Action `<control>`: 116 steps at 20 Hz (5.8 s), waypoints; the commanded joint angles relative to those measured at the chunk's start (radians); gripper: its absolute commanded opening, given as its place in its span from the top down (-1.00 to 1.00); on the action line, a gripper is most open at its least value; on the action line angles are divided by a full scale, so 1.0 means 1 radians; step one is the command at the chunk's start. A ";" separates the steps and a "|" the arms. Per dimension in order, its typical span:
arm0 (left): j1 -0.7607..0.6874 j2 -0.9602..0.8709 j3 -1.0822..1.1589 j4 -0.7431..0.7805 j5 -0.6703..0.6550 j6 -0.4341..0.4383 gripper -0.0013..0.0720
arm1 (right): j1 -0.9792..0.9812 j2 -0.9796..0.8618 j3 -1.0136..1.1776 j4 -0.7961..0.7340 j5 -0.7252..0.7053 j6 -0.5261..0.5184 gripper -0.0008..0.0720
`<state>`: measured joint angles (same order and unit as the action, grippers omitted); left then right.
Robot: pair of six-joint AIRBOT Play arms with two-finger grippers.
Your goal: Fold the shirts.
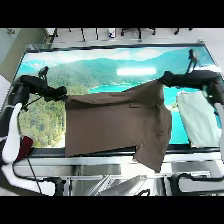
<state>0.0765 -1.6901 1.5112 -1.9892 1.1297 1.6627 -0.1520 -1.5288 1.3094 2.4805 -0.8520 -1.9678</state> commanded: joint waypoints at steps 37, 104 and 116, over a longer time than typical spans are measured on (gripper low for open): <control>-0.031 -0.381 0.421 0.154 0.100 -0.044 0.93 | 0.085 -0.397 0.371 -0.793 -0.214 0.417 0.93; 0.198 0.355 -0.599 0.124 0.230 0.087 0.93 | -0.091 0.776 -0.764 -0.432 -0.168 0.314 0.93; 0.082 -0.079 0.037 0.082 0.251 -0.011 0.93 | 0.035 -0.006 -0.154 -0.280 0.004 0.210 0.93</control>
<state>0.1627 -1.6569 1.4296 -1.8977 1.3743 1.6699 -0.1284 -1.3876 1.0454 2.1853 -0.8604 -1.7500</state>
